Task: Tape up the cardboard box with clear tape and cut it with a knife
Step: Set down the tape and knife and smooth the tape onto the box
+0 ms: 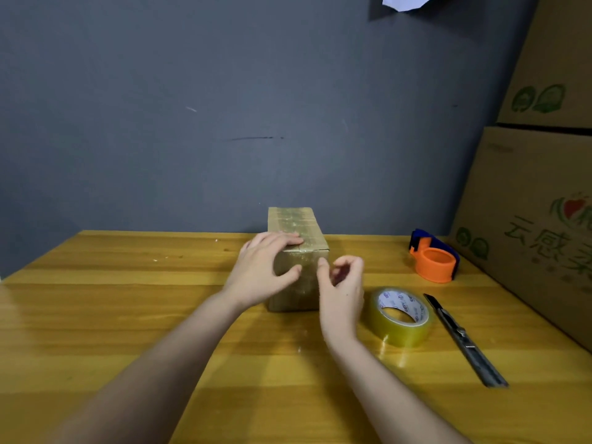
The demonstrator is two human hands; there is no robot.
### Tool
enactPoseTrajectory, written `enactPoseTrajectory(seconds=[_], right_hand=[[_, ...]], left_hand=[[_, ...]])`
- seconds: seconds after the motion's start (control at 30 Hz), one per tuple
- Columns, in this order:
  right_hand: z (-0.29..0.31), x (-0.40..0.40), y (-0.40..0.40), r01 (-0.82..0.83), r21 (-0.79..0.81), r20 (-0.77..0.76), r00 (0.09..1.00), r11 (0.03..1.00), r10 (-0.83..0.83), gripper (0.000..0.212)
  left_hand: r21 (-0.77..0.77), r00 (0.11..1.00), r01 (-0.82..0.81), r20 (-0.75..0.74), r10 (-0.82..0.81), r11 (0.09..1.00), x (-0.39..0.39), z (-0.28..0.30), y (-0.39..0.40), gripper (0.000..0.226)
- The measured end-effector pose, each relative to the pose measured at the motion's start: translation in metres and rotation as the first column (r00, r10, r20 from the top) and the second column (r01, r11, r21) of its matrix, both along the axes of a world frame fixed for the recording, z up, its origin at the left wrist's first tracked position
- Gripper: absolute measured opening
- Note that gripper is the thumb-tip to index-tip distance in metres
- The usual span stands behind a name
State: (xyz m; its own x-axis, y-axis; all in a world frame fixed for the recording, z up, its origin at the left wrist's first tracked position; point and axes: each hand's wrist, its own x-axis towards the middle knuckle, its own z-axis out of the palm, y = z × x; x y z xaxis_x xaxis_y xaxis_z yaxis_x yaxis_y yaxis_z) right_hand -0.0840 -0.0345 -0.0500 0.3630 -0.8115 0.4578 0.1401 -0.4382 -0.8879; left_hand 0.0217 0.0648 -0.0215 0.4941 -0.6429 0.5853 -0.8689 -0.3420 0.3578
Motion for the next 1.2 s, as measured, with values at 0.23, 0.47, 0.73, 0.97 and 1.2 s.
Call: enactPoseTrajectory(seconds=[0.23, 0.47, 0.73, 0.97, 1.2], right_hand=[[0.009, 0.016, -0.034, -0.32, -0.284, -0.242, 0.936, 0.904, 0.255, 0.043], [0.002, 0.017, -0.043, -0.379, -0.32, -0.253, 0.917, 0.868, 0.307, 0.029], [0.002, 0.012, -0.052, -0.397, -0.451, -0.362, 0.9, 0.799, 0.243, 0.037], [0.007, 0.005, -0.063, -0.467, -0.556, -0.496, 0.85, 0.687, 0.177, 0.059], [0.009, 0.003, -0.063, -0.529, -0.473, -0.54, 0.806, 0.705, 0.243, 0.069]], left_hand=[[-0.226, 0.991, -0.082, -0.117, 0.057, 0.971, -0.01, -0.001, -0.019, 0.025], [-0.259, 0.996, -0.081, -0.062, 0.067, 0.963, -0.007, -0.01, -0.022, 0.033], [-0.158, 0.995, -0.052, 0.077, 0.064, 0.986, -0.001, -0.013, -0.017, 0.041], [-0.015, 0.951, -0.088, 0.296, 0.088, 0.996, 0.004, -0.015, -0.01, 0.063], [-0.018, 0.99, 0.024, 0.14, -0.021, 1.0, 0.003, -0.011, -0.002, 0.057]])
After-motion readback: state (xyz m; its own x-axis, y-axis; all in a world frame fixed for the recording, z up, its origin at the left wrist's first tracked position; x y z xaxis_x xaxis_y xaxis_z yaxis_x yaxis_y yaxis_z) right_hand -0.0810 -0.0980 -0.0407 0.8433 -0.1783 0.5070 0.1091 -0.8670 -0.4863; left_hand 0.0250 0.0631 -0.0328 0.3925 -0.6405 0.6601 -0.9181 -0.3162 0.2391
